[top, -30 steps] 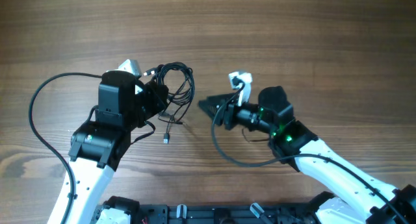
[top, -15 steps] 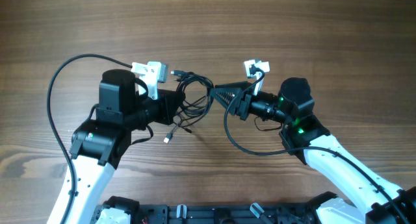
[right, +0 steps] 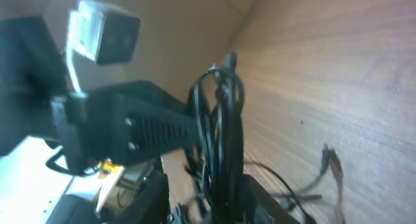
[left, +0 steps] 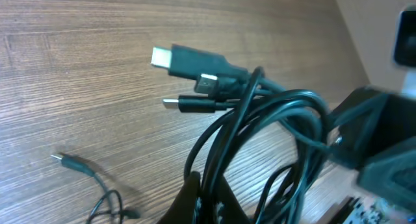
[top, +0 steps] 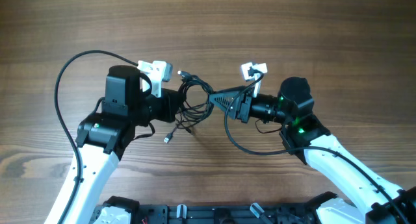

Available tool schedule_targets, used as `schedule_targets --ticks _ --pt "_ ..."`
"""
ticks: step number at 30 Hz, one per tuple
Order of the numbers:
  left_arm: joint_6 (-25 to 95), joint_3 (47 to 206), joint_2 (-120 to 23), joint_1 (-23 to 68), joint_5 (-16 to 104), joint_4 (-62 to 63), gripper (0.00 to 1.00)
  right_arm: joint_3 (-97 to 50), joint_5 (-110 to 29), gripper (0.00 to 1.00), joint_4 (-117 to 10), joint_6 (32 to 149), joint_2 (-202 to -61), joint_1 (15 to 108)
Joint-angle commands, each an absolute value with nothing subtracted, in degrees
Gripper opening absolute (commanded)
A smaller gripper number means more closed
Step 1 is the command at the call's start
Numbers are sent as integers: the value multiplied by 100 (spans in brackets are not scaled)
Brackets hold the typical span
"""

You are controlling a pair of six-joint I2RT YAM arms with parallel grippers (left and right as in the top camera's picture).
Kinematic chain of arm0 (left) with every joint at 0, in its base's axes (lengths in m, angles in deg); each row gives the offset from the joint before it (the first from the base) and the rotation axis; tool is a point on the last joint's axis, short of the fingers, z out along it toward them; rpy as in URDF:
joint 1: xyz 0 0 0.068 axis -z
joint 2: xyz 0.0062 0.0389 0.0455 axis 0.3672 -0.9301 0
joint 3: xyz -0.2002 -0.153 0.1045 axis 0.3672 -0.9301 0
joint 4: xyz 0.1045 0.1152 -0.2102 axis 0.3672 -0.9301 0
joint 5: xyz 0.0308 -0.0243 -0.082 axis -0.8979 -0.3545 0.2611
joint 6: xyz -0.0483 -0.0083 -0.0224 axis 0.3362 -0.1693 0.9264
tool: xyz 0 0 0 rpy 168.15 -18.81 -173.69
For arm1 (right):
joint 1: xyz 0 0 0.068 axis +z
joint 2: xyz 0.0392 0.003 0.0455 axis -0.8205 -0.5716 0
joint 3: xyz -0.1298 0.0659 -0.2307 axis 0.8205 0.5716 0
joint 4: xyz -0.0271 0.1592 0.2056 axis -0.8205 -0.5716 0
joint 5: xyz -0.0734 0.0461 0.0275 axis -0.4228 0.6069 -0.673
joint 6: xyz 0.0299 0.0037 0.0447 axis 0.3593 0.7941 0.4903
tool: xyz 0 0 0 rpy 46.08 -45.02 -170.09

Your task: Untangle cables

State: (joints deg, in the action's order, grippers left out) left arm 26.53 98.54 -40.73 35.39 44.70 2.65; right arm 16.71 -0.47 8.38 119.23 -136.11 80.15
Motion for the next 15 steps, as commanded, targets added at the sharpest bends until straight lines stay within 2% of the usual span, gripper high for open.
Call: schedule_targets --ticks 1,8,13,15 --pt "3354 9894 -4084 3515 4518 510 4 1656 510 34 647 11730 -13648 8035" --pt "3549 9894 -4099 3515 4520 565 4 1656 1304 33 715 11706 -13648 8035" --pt "3953 9894 -4099 3515 4527 558 4 1656 1234 28 689 11374 -13648 8046" --pt "3953 9894 -4099 3519 4531 556 4 1656 974 22 619 11267 -13648 8046"
